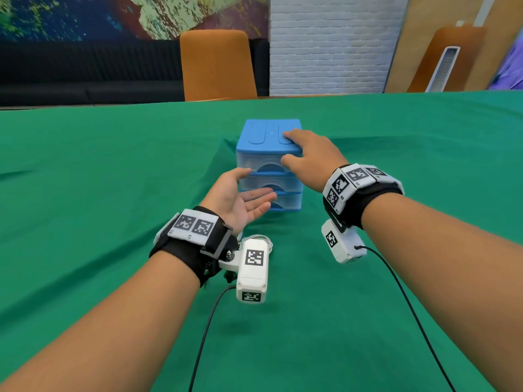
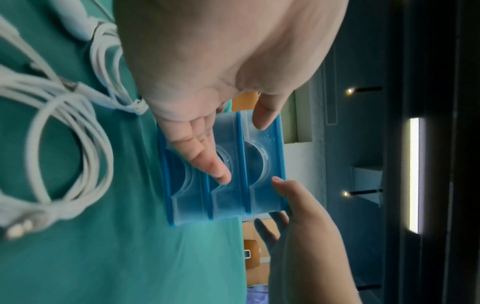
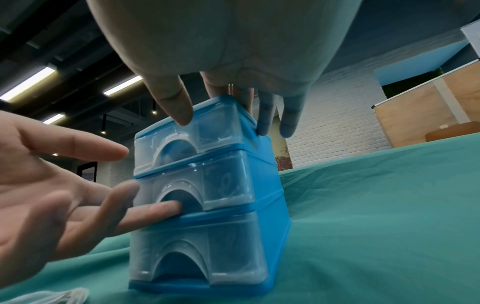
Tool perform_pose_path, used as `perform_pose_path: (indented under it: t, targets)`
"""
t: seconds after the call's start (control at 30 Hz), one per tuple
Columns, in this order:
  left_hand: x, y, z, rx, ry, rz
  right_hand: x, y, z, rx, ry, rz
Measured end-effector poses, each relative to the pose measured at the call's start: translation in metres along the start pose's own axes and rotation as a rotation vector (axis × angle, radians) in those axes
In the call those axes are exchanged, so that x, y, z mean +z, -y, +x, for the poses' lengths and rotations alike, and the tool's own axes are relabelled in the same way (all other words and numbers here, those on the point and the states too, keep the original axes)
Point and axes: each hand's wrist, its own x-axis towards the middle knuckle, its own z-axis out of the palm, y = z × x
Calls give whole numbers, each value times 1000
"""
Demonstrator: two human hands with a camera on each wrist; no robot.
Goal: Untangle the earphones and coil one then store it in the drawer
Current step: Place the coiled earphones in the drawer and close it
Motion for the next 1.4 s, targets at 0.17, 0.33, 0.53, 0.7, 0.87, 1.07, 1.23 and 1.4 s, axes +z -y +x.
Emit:
perform_pose_path:
  t: [0.17,0.33,0.53,0.7,0.87,1.07,1.23,1.4]
  targets:
    - [3,1,1,-23,47,-149,1,-2,0,10,-15,37]
    - [6,8,-6,-38,71,-142,-1,-2,2,32,-10,76]
    - [-4,14,-31,-52,124,-126,-1,0,0,46,-12,95]
    - [-16,20,-51,-66,148,-129,-4,3,-1,41,-1,85]
    - [-24,22,-67,-109,145,5,-4,3,1,61,13,78]
    - [-39,3,-64,146,-85,471,-11,4,4,43,83,21]
    - [-29,-27,-54,524,-146,800,-12,8,-10,-43,11,-100]
    - [-23,-38,-31,670,-91,1070,-25,42,-44,-387,-122,41]
